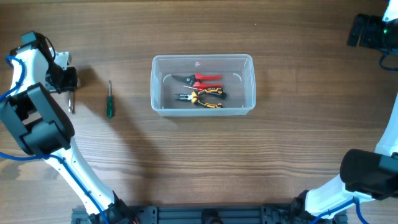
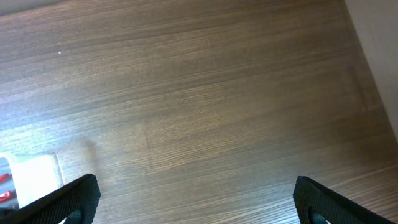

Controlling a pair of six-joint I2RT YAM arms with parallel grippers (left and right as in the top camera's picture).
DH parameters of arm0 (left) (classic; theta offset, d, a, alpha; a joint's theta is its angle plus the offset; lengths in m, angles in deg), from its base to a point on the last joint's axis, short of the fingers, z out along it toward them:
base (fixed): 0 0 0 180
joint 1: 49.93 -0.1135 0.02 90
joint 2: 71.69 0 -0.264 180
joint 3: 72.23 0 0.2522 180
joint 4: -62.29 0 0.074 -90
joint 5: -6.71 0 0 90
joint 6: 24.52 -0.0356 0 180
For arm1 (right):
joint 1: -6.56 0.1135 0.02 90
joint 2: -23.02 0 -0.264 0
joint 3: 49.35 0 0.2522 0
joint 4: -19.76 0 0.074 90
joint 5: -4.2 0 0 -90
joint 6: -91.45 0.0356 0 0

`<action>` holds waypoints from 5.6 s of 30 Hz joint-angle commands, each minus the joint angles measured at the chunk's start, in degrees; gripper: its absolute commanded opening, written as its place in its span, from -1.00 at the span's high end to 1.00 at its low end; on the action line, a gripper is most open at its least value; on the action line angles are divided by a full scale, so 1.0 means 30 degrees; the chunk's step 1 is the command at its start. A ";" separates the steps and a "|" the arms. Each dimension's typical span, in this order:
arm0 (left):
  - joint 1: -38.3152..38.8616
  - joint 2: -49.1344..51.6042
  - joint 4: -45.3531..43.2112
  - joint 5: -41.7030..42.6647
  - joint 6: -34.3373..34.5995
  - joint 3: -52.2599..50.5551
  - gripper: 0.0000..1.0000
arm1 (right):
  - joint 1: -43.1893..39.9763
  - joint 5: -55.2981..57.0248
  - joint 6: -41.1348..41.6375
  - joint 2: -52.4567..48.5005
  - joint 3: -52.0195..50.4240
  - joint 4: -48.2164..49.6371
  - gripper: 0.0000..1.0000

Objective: Pack container
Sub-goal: 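Lift the wrench and carry it over the clear container, then lower the wrench into the container and open the left gripper, then move the left gripper back toward the green-handled screwdriver, then lower the left gripper over the green screwdriver's handle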

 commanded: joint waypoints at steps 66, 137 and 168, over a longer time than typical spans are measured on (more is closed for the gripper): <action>1.7129 -0.3344 0.1122 0.8072 -0.4277 0.0787 0.92 | 0.0058 -0.0160 0.0335 0.0182 -0.0029 0.0058 -0.99; 0.7876 -1.0695 0.6710 -0.2113 1.0156 -0.0750 -0.99 | 0.0058 -0.0160 0.0335 0.0182 -0.0029 0.0058 -0.99; 0.5340 -1.0054 -0.3832 0.1690 0.9668 -1.2043 -1.00 | 0.0058 -0.0160 0.0328 0.0182 -0.0029 0.0058 -0.99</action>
